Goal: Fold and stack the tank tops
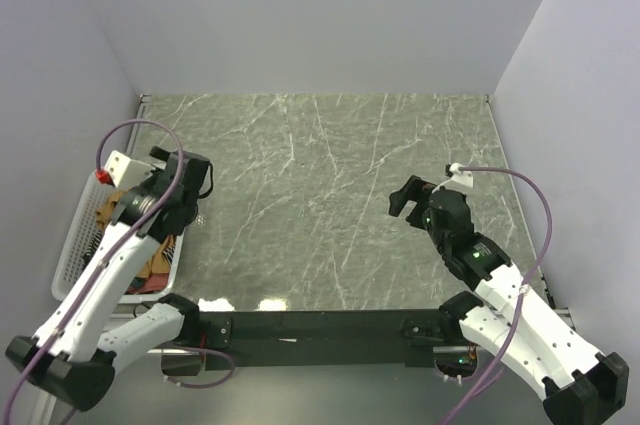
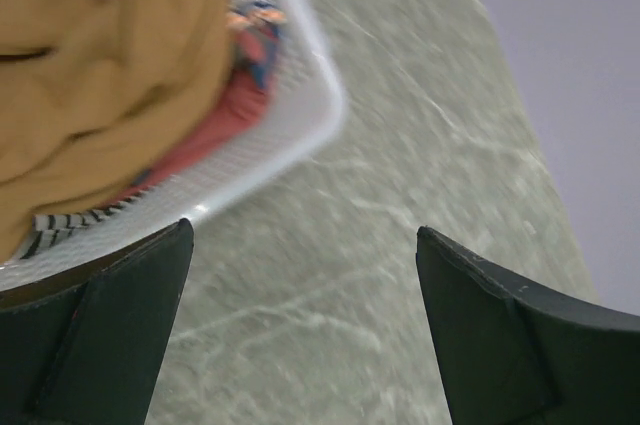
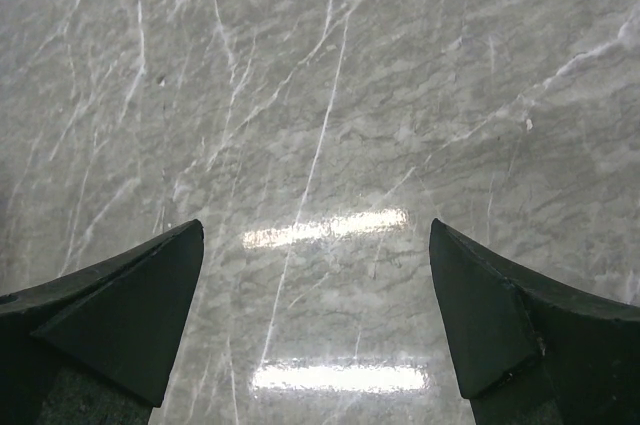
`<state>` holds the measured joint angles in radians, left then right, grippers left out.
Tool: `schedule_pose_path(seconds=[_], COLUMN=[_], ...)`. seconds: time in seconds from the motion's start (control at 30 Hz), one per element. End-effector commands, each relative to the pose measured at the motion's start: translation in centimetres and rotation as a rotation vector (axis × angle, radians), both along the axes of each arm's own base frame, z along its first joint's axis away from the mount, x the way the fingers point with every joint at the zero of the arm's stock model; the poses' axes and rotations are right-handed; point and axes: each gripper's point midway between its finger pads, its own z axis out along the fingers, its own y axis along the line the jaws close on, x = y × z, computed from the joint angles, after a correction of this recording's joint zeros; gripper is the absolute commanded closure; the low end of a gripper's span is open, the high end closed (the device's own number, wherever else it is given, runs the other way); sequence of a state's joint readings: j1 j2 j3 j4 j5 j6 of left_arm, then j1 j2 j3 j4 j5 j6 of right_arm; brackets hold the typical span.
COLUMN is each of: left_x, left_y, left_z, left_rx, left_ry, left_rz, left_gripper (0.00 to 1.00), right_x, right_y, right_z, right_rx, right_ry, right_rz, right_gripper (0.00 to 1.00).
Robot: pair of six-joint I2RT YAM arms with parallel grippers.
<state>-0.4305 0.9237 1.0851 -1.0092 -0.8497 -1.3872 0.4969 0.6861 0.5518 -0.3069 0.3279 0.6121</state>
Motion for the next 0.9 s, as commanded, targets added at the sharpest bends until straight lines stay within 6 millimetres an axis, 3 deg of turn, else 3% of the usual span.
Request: schedule_pose_path(seconds=[0.0, 0.07, 0.1, 0.17, 0.2, 0.33, 0.37, 0.4, 0.47, 0.63, 0.73, 0.77, 0.83, 0.87], left_x=[-2.5, -0.9, -0.8, 0.2, -0.1, 1.0, 1.5, 2.1, 3.0, 4.6, 5.3, 5.5, 5.8, 6.2], left_y=[5.4, 6.2, 8.2, 9.3, 10.9, 13.7, 14.0, 15.2, 15.7, 17.9, 18.3, 18.4, 18.4, 18.6], left_z=[-0.7, -1.2, -2.1, -3.4, -3.8, -5.3, -6.8, -7.0, -9.1, -12.2, -13.1, -13.1, -12.4, -10.9], left_rx=[0.063, 0.058, 0.042, 0.008, 0.002, 0.020, 0.002, -0.021, -0.053, -0.110, -0.148, -0.148, -0.161, -0.140], left_ry=[0.057, 0.079, 0.095, 0.124, 0.135, 0.204, 0.263, 0.256, 0.322, 0.361, 0.367, 0.366, 0.344, 0.314], left_rz=[0.300, 0.289, 0.349, 0.363, 0.425, 0.521, 0.511, 0.535, 0.499, 0.498, 0.471, 0.449, 0.427, 0.405], left_gripper=[0.01, 0.01, 0.01, 0.01, 0.01, 0.01, 0.01, 0.03, 0.07, 0.18, 0.43, 0.64, 0.82, 0.90], right_x=[0.8, 1.0, 0.9, 1.1, 1.1, 1.2, 1.2, 1.2, 1.1, 0.8, 0.6, 0.5, 0.4, 0.4], right_y=[0.9, 1.3, 1.6, 1.8, 1.9, 2.8, 2.9, 3.1, 3.4, 3.7, 3.6, 3.6, 3.7, 3.6], right_z=[2.1, 2.0, 1.8, 1.6, 1.5, 1.0, 0.9, 0.9, 0.8, 1.0, 1.0, 0.8, 1.0, 1.0], right_rx=[0.042, 0.051, 0.054, 0.053, 0.054, 0.061, 0.062, 0.062, 0.059, 0.061, 0.064, 0.063, 0.069, 0.069], right_ry=[-0.043, -0.033, -0.026, -0.017, -0.014, 0.007, 0.010, 0.014, 0.024, 0.025, 0.020, 0.021, 0.017, 0.017], right_rz=[0.019, 0.029, 0.042, 0.051, 0.052, 0.091, 0.099, 0.106, 0.126, 0.153, 0.158, 0.159, 0.161, 0.161], right_gripper=[0.00, 0.00, 0.01, 0.01, 0.02, 0.03, 0.03, 0.04, 0.05, 0.07, 0.07, 0.07, 0.07, 0.07])
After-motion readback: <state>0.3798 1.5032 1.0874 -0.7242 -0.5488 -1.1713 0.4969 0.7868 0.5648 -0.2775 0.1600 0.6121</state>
